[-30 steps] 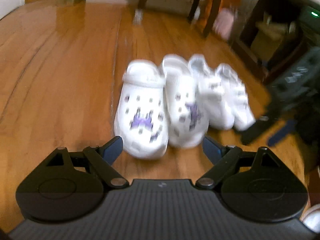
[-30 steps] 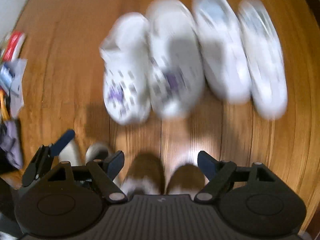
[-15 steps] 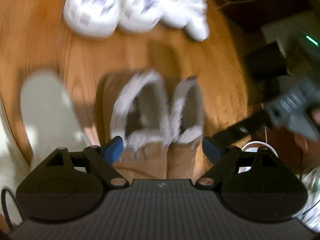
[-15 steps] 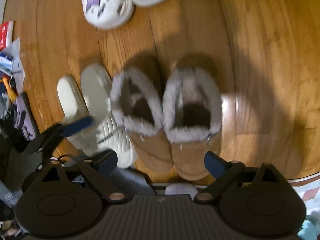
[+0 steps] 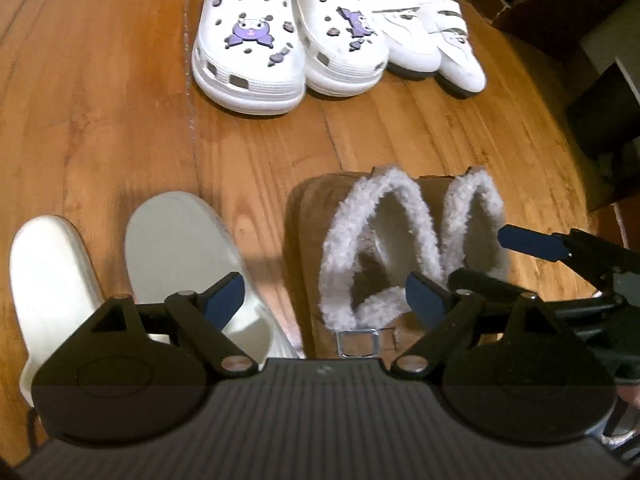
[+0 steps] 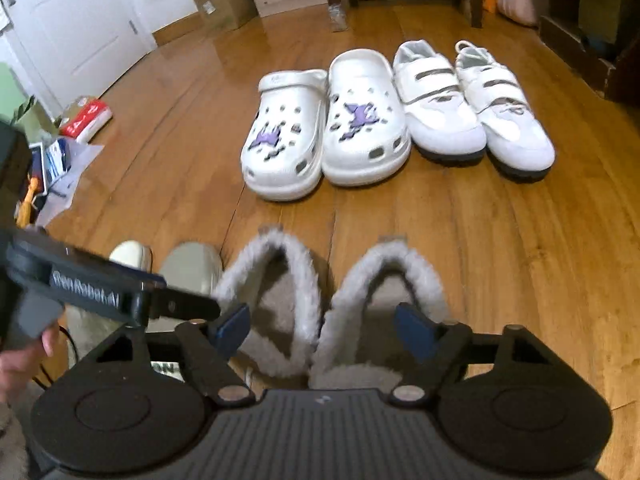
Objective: Organize scattered shoes
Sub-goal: 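Grasp both tan fleece-lined clogs at their heels with the right tool, then carry the tan clogs with the right tool and set them beside the sneakers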
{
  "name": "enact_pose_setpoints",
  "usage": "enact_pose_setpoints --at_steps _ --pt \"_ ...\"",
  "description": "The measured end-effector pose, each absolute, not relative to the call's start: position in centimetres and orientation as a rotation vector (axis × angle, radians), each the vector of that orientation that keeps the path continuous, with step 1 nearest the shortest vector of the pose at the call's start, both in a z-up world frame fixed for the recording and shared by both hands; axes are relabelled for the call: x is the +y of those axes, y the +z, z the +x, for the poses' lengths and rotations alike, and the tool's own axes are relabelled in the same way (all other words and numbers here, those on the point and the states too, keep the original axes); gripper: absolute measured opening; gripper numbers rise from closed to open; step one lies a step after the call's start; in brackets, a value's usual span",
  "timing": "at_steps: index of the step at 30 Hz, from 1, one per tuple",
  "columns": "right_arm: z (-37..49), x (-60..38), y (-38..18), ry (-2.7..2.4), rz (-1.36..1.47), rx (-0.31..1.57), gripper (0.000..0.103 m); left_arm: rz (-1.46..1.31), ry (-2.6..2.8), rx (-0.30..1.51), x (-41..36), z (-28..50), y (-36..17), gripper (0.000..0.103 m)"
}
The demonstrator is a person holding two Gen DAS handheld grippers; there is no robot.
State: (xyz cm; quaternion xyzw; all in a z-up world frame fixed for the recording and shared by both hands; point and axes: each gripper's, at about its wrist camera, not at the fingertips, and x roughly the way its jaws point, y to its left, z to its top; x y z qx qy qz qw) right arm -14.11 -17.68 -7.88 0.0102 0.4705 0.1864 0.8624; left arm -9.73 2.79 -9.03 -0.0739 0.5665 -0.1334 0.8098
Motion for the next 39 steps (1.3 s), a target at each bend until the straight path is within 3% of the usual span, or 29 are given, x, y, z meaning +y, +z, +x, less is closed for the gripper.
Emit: enact_pose_setpoints --at_steps 16,19,21,23,39 --pt "-9.2 -13.6 -11.3 0.259 -0.115 0.999 0.068 -0.210 -0.273 1.105 5.5 -8.8 -9.6 0.089" --pt "-9.0 -12.9 -12.2 0.267 -0.163 0.982 0.054 -0.219 -0.322 1.074 5.0 -8.9 -9.4 0.089" --pt "-9.0 -13.0 -12.6 0.285 -0.164 0.958 0.039 -0.217 -0.340 1.055 4.7 -9.0 -9.2 0.089" --pt "-9.1 -13.5 -12.7 0.326 -0.130 0.935 0.016 -0.225 -0.350 1.031 4.6 -9.2 -8.8 0.089" --pt "-10.4 -19.8 -7.6 0.366 0.133 0.674 0.015 -0.130 -0.562 0.898 0.7 -12.2 -5.6 0.089"
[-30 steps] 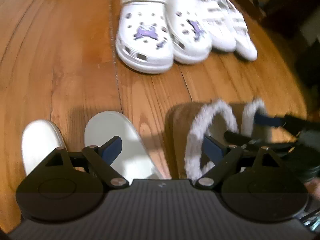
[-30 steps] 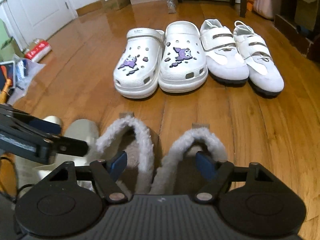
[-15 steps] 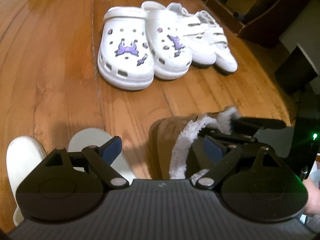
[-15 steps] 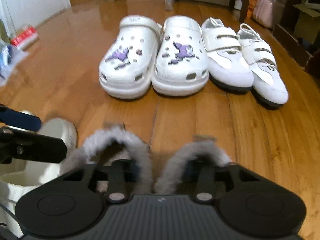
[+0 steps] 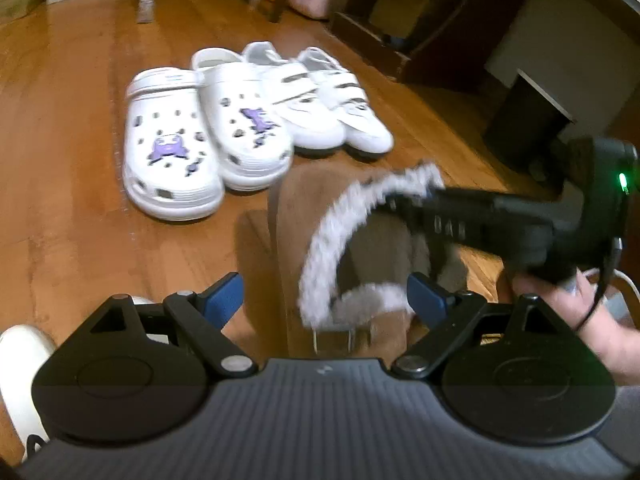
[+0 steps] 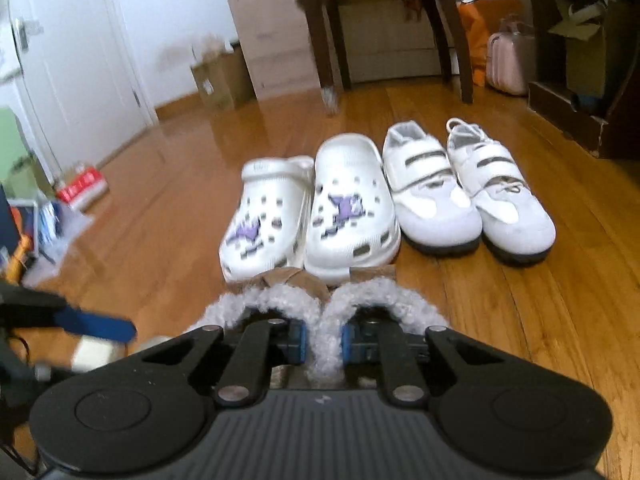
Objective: Organize scattered shoes
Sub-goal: 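Carry the tan clogs with the right tool and set them beside the sneakers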
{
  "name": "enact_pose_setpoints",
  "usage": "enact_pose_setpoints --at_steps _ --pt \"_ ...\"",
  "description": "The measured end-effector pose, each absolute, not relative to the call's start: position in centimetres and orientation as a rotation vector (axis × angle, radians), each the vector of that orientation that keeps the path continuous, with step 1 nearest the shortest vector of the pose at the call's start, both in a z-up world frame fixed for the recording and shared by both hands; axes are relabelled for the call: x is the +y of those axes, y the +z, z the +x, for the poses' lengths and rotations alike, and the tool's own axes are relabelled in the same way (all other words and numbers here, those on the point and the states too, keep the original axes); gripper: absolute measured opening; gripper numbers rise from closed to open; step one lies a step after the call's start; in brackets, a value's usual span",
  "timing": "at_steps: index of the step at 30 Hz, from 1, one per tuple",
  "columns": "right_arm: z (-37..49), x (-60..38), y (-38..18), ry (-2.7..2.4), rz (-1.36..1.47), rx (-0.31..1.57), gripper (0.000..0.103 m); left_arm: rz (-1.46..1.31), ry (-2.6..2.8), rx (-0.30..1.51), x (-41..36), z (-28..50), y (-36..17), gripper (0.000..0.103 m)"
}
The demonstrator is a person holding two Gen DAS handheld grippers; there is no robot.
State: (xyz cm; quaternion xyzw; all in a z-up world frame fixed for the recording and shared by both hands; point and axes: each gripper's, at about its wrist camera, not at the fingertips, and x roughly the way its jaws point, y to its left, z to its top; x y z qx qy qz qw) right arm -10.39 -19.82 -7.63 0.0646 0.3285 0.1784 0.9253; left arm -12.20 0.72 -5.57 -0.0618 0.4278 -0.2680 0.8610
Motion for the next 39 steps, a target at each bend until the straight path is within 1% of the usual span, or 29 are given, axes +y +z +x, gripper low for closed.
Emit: enact_pose_setpoints --at_steps 3,5,11,13,15,17,21,25,29,32,39 --pt "-10.6 -20.6 -6.9 0.356 0.133 0.635 0.015 -0.117 -0.545 0.854 -0.1 -12.6 -5.3 0.090" --pt "-10.5 -21.0 -6.4 0.342 0.124 0.623 0.015 -0.141 -0.491 0.810 -0.4 -12.6 -5.3 0.095" --pt "-10.8 -22.1 -5.8 0.301 0.127 0.603 0.016 -0.202 -0.486 0.747 -1.6 -12.7 -5.7 0.095" --pt "-11.0 -22.8 -5.0 0.270 0.121 0.571 0.016 -0.214 -0.479 0.724 -1.9 -13.0 -5.6 0.095" --pt "-11.0 -23.1 -4.3 0.236 0.070 0.544 0.015 -0.201 -0.440 0.701 -2.4 -13.3 -5.6 0.097" --pt "-10.7 -23.5 -3.5 0.200 0.017 0.515 0.015 -0.181 -0.409 0.682 -2.9 -13.4 -5.7 0.098" --pt "-9.1 -26.2 -1.8 0.119 0.044 0.472 0.015 -0.238 -0.414 0.711 -3.5 -13.1 -6.8 0.098" --pt "-6.5 -29.4 -0.2 0.053 0.032 0.411 0.015 -0.420 -0.435 0.811 -3.2 -13.1 -7.9 0.098" --pt "-3.0 -32.6 1.0 -0.013 -0.006 0.383 0.015 -0.498 -0.444 0.812 -3.7 -13.1 -8.1 0.098" --pt "0.0 -34.2 1.2 -0.059 -0.062 0.399 0.015 -0.493 -0.440 0.809 -6.4 -10.1 -7.7 0.098" --pt "8.1 -38.1 0.2 -0.109 -0.166 0.500 0.014 -0.441 -0.422 0.834 -13.2 -2.5 -5.1 0.098"
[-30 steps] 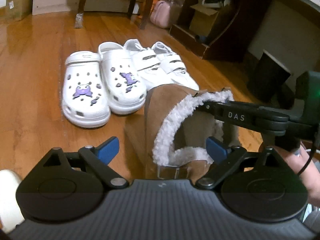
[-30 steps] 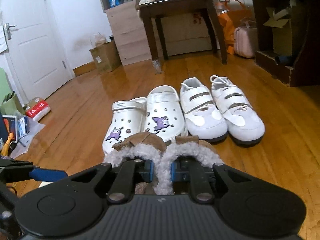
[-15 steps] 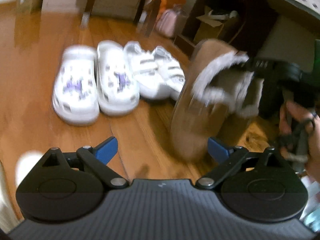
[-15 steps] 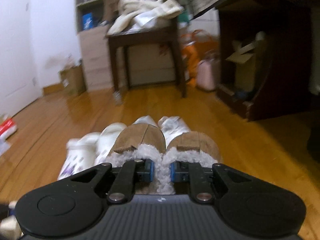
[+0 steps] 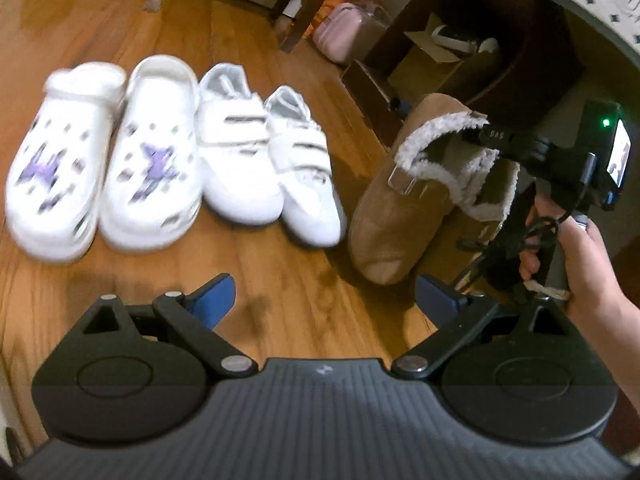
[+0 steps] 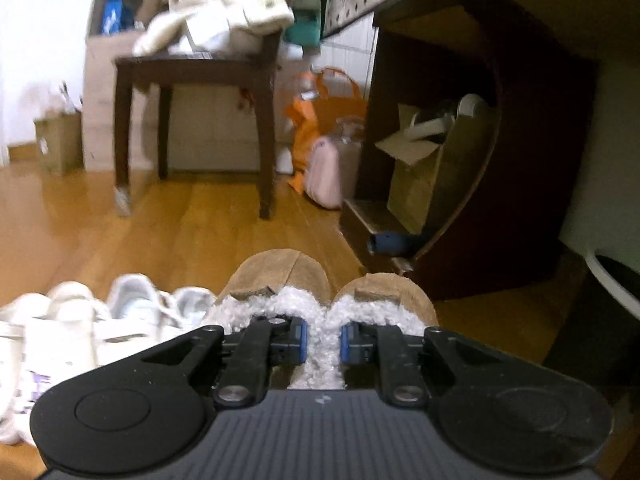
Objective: Organize scattered shoes
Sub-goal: 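Carry the tan clogs with the right tool and set them beside the sneakers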
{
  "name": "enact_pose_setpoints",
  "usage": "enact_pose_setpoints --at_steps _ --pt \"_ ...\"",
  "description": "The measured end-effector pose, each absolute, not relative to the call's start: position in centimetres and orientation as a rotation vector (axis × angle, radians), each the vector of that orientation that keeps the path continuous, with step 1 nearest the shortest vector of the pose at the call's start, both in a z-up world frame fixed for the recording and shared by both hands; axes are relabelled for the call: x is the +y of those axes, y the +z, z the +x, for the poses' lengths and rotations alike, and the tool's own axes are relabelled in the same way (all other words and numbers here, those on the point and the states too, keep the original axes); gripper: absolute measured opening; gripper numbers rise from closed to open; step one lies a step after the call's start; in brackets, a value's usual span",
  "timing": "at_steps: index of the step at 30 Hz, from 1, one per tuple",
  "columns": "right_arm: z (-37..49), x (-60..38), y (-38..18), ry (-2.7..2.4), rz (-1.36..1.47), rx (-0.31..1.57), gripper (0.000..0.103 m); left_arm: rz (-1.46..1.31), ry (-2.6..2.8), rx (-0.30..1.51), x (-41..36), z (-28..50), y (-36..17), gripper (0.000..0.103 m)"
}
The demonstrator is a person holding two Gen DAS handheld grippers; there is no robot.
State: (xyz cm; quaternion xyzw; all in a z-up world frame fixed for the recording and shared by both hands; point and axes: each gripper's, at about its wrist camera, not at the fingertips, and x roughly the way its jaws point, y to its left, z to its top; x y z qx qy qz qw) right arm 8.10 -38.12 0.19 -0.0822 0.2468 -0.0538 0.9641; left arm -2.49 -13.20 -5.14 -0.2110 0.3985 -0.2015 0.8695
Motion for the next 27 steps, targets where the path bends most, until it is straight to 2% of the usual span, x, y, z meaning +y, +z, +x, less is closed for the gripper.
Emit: enact_pose_setpoints --at_steps 9,12,15,17,23,27 --pt "14.4 -39.5 -2.3 -0.077 -0.297 0.538 0.014 -0.394 -0.391 0.919 -17.5 2.3 -5.4 0.098" --pt "17.2 -40.0 -2.3 -0.052 -0.223 0.587 0.015 -0.347 -0.323 1.013 -18.1 4.1 -6.2 0.098" --pt "20.3 -40.9 -2.4 -0.012 -0.104 0.692 0.034 -0.310 -0.258 1.131 -18.6 6.8 -7.2 0.098" --pt "21.5 -41.1 -2.2 -0.032 -0.066 0.715 0.066 -0.308 -0.245 1.171 -18.7 8.5 -7.4 0.098" --pt "22.1 -41.1 -1.3 0.031 0.077 0.781 0.068 -0.289 -0.297 1.010 -18.7 9.7 -4.1 0.098" --pt "20.3 -40.2 -1.1 0.059 0.054 0.801 0.069 -0.276 -0.343 0.940 -18.9 8.8 -2.2 0.098"
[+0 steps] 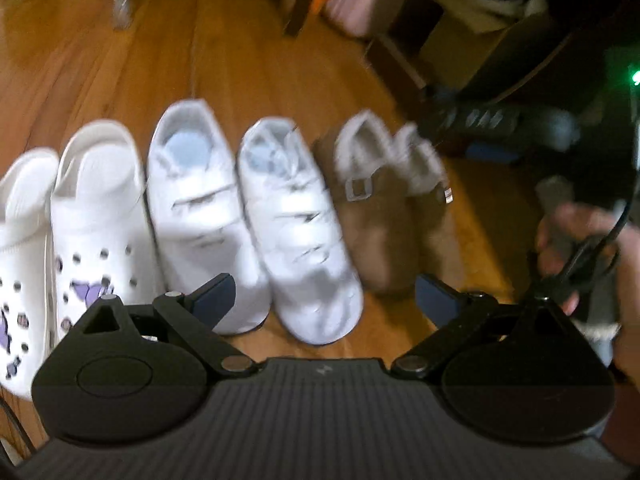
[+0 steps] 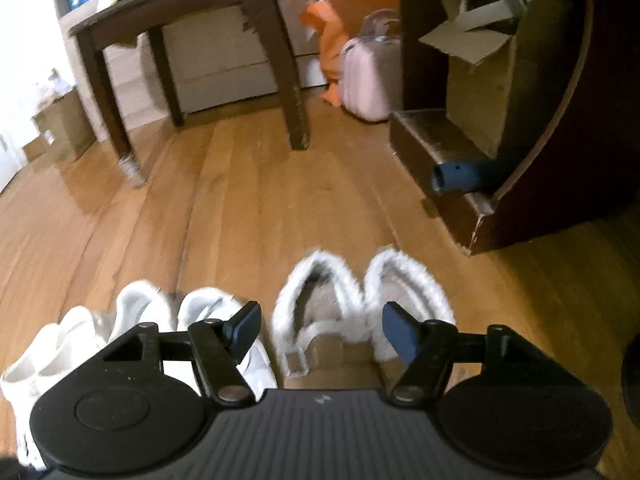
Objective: Organize scattered shoes
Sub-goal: 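Carry the tan clogs with the right tool and set them beside the sneakers, then move the right tool to the white NEON slides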
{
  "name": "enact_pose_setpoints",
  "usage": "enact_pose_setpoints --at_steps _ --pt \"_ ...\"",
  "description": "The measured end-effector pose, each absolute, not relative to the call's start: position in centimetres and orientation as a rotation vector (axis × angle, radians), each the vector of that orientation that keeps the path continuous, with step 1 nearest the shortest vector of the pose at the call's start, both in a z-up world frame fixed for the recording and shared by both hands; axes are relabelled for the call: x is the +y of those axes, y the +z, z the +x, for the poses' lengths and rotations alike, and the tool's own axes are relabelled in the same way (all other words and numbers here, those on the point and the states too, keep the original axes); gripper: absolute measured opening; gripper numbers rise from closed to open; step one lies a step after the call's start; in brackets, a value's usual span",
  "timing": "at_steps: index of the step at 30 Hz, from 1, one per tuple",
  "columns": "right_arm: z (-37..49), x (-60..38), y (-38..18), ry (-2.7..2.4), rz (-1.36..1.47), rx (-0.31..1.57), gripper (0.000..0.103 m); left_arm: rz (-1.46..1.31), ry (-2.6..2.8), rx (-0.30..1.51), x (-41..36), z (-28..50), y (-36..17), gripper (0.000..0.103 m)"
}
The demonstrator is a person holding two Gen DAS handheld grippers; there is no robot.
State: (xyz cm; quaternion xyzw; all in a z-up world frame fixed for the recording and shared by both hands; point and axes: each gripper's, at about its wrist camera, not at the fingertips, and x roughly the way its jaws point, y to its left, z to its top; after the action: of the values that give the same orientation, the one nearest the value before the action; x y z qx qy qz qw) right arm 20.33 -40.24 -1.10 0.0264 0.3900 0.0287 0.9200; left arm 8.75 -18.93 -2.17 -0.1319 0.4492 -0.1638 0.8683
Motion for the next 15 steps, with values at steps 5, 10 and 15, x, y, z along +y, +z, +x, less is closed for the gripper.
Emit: enact_pose_setpoints --at_steps 5,10,15 --pt "16.6 -39.6 0.1 0.080 0.085 0.822 0.070 -0.269 -0.336 0.905 -17.1 5.6 -0.5 0.098" --pt "10.4 -37.3 1.8 0.234 0.172 0.812 0.076 -0.234 -0.300 0.907 -13.6 2.5 0.3 0.098" --pt "6.2 -31.5 1.4 0.381 0.133 0.868 0.078 -0.151 -0.184 1.074 -7.6 -0.8 -1.0 0.103"
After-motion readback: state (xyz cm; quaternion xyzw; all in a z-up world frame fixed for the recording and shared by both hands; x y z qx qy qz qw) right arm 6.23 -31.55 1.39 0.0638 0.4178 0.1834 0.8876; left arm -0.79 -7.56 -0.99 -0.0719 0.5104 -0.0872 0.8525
